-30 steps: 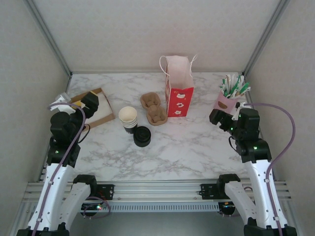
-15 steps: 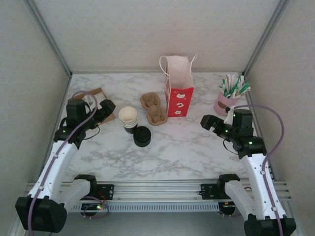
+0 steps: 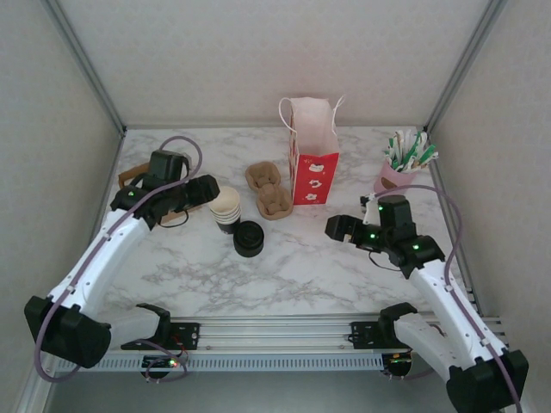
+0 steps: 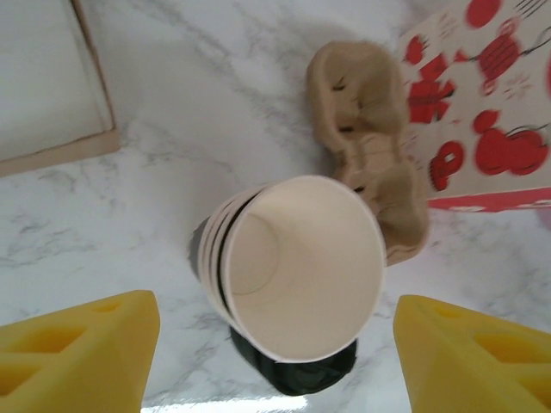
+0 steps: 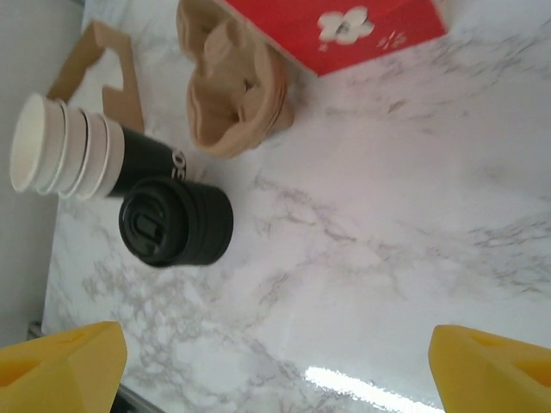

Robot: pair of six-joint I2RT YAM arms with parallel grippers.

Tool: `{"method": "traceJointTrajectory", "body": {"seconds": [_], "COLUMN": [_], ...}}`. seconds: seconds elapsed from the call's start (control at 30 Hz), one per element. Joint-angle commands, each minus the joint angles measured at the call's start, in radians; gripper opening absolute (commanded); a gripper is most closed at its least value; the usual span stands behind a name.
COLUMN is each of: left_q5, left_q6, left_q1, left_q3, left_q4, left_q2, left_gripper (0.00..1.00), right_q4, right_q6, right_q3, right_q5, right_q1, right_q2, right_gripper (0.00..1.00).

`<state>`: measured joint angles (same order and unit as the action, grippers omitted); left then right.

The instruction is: Pack the takeout coffee

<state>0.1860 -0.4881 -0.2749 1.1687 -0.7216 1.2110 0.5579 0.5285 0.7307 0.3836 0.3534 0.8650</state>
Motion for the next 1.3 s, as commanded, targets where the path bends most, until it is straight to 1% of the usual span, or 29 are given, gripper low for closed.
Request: {"method": "traceJointTrajectory", "body": {"seconds": [0.0,0.17,0.2,0.27,0.37,0.5,0.6,0.77,0.87,1.07,1.27], "left_q5": [-0.074,-0.079,-0.08,-0.084,-0.102,-0.094,-0.114,-0.141,-0.142,-0.123,-0.128], "left_q6": [0.055,0.09,0.098,0.116,0.132,0.132,0.125,0.117,0.119,0.125,0.12], "left_q1": [-0.01,-0.011,-0.012,-0.012,-0.012,-0.012,-0.013,-0.027,-0.027,-0.041,-0.068], "left_q3": [0.051,0.077,0.089,0.114,0.149,0.158,0.173,0.18,0.181,0.178,0.193], "left_q4": [-0.085,-0.113,-0.127,-0.156,-0.192,-0.195,-0.215,-0.224,-0.225,-0.216,-0.216], "left_q2": [0.023,0.05,0.064,0.094,0.126,0.142,0.176,0.188,0.197,0.224,0.254], "left_gripper": [0.7,0.7,0.7,0.69,0.67,0.64,0.6,0.56,0.5,0.41,0.4], "right_q4": [-0.009,0.008,0.006,-0.009,-0.046,-0.05,-0.046,-0.032,-0.023,-0.038,-0.016], "right_q6": [-0.008,0.008,0.014,0.029,0.056,0.061,0.052,0.034,0.032,0.044,0.038], "right_q3": [0.052,0.122,0.128,0.131,0.127,0.16,0.196,0.251,0.272,0.278,0.294], "right_q5": [-0.081,-0.207,-0.236,-0.29,-0.322,-0.361,-0.372,-0.364,-0.363,-0.374,-0.391], "right_q1": [0.08,0.242,0.276,0.342,0.422,0.499,0.531,0.544,0.553,0.559,0.559], "right_q2": [0.05,0.163,0.181,0.212,0.268,0.346,0.398,0.482,0.514,0.535,0.543], "right_gripper": [0.91,0.9,0.93,0.94,0.94,0.94,0.92,0.88,0.86,0.85,0.85]}}
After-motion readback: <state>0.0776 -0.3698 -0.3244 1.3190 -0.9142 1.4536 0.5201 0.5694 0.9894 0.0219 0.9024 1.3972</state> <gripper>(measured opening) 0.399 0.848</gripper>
